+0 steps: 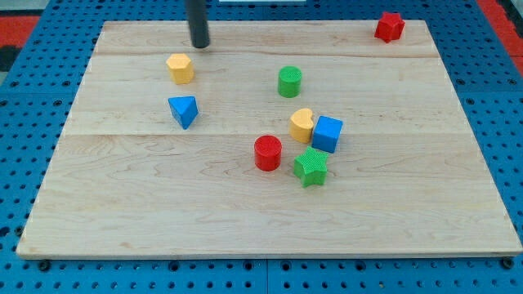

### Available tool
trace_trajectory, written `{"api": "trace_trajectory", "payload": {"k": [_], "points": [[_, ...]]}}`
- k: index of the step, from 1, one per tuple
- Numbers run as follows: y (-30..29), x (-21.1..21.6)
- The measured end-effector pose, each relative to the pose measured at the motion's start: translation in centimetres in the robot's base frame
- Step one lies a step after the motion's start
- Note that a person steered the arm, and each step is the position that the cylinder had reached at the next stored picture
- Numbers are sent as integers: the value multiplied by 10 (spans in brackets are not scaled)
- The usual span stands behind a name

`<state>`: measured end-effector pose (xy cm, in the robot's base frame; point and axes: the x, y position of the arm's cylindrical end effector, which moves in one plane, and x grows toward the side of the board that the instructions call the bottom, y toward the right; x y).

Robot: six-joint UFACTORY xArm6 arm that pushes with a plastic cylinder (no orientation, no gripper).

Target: Move yellow hexagon towards top center

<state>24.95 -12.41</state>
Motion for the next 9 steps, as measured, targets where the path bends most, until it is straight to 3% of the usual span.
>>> {"api": "trace_trajectory", "payload": {"k": [2,5,6,9], "points": [[-22,67],[-59,121],[-58,116],[40,102]]}}
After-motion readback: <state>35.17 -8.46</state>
